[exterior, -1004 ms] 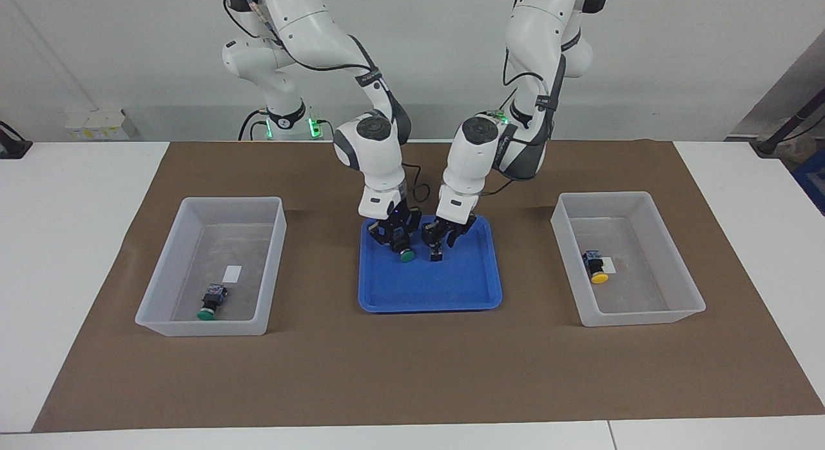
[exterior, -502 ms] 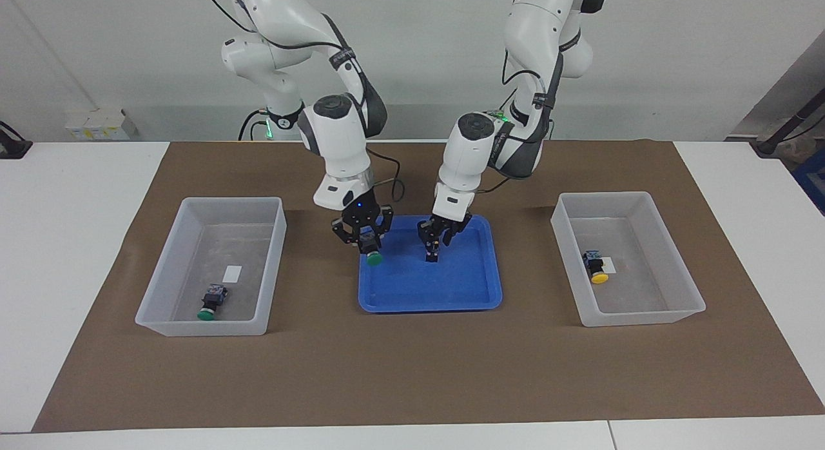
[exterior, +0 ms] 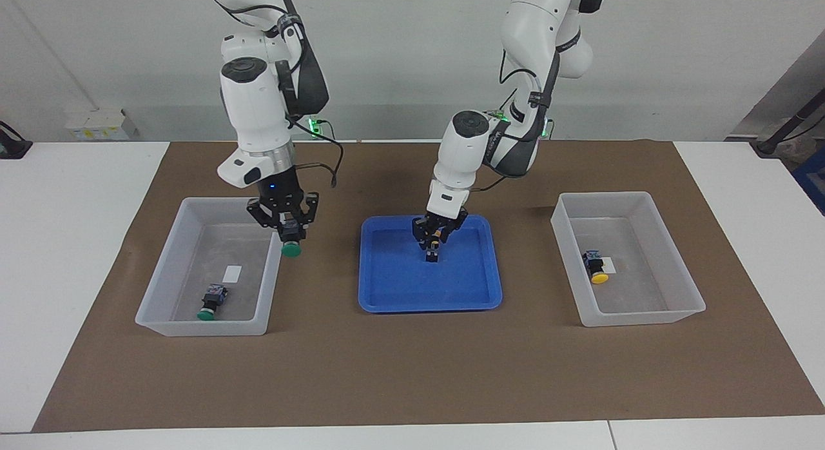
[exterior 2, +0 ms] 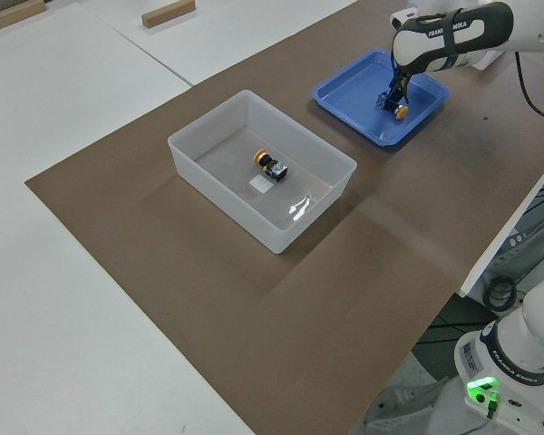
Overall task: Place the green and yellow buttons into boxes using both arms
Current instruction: 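Carry the yellow button to the box while the right gripper carries the green one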
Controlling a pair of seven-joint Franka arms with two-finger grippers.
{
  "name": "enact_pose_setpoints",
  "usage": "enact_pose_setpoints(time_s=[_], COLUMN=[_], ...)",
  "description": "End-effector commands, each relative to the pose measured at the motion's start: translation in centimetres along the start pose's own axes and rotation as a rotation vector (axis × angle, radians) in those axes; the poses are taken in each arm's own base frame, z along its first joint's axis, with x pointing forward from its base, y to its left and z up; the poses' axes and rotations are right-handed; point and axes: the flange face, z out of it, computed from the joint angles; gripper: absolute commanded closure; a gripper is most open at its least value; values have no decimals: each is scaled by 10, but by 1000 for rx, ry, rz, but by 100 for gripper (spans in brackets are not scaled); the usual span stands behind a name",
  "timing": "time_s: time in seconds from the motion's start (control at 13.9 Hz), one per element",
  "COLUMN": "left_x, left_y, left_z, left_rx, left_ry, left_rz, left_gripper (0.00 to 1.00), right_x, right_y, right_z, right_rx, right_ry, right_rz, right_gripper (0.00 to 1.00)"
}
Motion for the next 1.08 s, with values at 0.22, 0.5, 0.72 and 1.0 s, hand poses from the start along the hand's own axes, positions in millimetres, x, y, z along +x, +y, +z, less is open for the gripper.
enact_pose_setpoints(time_s=[0.22, 0.5, 0.72, 1.0], left_x=[-8, -10, -10, -8], left_y=[2, -2, -3, -6], left_z=[11, 19, 21, 23], left_rx=[8, 27, 35, 50], left_ry=[2, -4, -4, 1], left_rz=[115, 165, 173, 186], left_gripper=[37, 39, 46, 81], right_x=[2, 9, 17, 28], right_y=[78, 113, 132, 141], right_z=[24, 63, 86, 108], right_rx=[-41, -49, -52, -44], right_ry=[-9, 0, 6, 2], right_rz=[108, 84, 40, 60], right_gripper=[100, 100, 100, 100])
